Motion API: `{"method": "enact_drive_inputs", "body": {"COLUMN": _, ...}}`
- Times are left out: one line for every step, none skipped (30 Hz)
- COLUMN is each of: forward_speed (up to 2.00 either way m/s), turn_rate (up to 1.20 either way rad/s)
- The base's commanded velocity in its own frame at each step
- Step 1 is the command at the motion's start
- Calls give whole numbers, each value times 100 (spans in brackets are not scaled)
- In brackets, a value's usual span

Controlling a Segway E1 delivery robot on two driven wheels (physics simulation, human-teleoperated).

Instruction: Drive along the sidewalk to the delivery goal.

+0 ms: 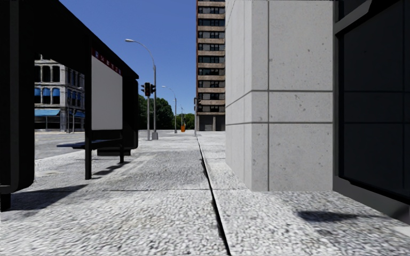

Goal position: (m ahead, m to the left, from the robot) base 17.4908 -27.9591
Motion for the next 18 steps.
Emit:
{"method": "enact_drive_inputs", "body": {"forward_speed": 200, "turn_rate": 0}}
{"method": "enact_drive_inputs", "body": {"forward_speed": 200, "turn_rate": 0}}
{"method": "enact_drive_inputs", "body": {"forward_speed": 200, "turn_rate": 0}}
{"method": "enact_drive_inputs", "body": {"forward_speed": 200, "turn_rate": 0}}
{"method": "enact_drive_inputs", "body": {"forward_speed": 200, "turn_rate": 0}}
{"method": "enact_drive_inputs", "body": {"forward_speed": 200, "turn_rate": 0}}
{"method": "enact_drive_inputs", "body": {"forward_speed": 200, "turn_rate": 0}}
{"method": "enact_drive_inputs", "body": {"forward_speed": 200, "turn_rate": 0}}
{"method": "enact_drive_inputs", "body": {"forward_speed": 200, "turn_rate": 0}}
{"method": "enact_drive_inputs", "body": {"forward_speed": 200, "turn_rate": 0}}
{"method": "enact_drive_inputs", "body": {"forward_speed": 200, "turn_rate": 0}}
{"method": "enact_drive_inputs", "body": {"forward_speed": 200, "turn_rate": 0}}
{"method": "enact_drive_inputs", "body": {"forward_speed": 200, "turn_rate": 0}}
{"method": "enact_drive_inputs", "body": {"forward_speed": 200, "turn_rate": 0}}
{"method": "enact_drive_inputs", "body": {"forward_speed": 200, "turn_rate": 0}}
{"method": "enact_drive_inputs", "body": {"forward_speed": 200, "turn_rate": 0}}
{"method": "enact_drive_inputs", "body": {"forward_speed": 200, "turn_rate": 0}}
{"method": "enact_drive_inputs", "body": {"forward_speed": 200, "turn_rate": 0}}
